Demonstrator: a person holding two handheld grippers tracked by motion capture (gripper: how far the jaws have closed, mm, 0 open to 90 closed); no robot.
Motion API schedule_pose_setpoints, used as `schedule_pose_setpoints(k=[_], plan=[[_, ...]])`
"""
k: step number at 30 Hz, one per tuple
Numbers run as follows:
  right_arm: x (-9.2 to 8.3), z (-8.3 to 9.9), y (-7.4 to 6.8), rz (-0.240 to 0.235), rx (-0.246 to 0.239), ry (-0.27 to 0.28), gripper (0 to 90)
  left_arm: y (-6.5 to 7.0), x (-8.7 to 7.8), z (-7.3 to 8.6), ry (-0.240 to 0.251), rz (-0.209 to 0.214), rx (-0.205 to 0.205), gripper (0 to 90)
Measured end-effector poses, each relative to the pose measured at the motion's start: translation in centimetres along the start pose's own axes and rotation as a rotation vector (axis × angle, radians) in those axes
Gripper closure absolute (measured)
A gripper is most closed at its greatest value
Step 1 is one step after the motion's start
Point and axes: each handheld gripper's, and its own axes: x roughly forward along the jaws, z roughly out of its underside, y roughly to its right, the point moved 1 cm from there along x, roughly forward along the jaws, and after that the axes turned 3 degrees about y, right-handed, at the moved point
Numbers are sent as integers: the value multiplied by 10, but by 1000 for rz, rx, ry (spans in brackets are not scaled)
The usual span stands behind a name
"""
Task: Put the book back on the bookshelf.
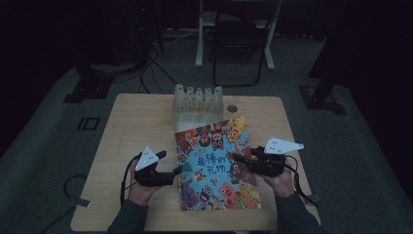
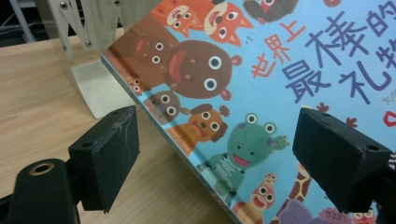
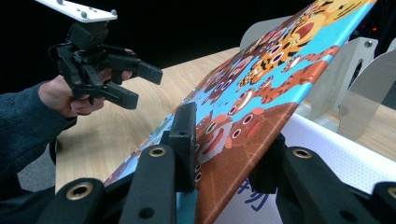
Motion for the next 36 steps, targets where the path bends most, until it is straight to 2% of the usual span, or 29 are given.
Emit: schedule_pose_setpoints(k=[22,31,36], plan=[[-9,-3,-1,2,-22,77,696,-9,4,-8,12,1,-8,154],[-11,-4,-3,-8,-42,101,700,-14,7,-20,31,18,-10,155],[-13,-4,-4,-13,-54,110,701,-22,10,-28,44,41,-32,155]])
